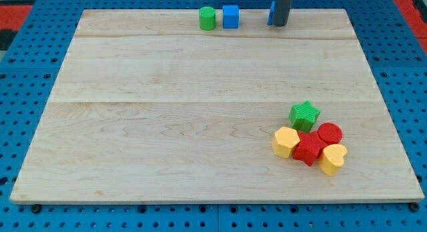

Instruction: Place the green star to the left side of the green cirle

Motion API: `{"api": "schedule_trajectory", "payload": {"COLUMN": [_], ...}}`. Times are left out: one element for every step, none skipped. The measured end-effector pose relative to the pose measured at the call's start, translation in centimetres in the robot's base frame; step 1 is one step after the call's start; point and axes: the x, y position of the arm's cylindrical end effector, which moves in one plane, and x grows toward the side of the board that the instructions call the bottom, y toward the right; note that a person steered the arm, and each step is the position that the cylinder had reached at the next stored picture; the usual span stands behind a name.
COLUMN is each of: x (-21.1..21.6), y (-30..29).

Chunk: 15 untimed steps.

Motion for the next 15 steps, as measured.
{"api": "schedule_trajectory", "payload": {"x": [4.6,5.3,11.2,18.1,21.8,21.8,24.0,26.5,26.8,26.3,26.8,29.9,30.2,27.2,24.3], "y": [1.0,5.2,8.6,11.5,8.1,1.7,1.4,1.6,-2.2,-5.8,-5.4,-3.9,-7.8,-11.3,-14.1]}}
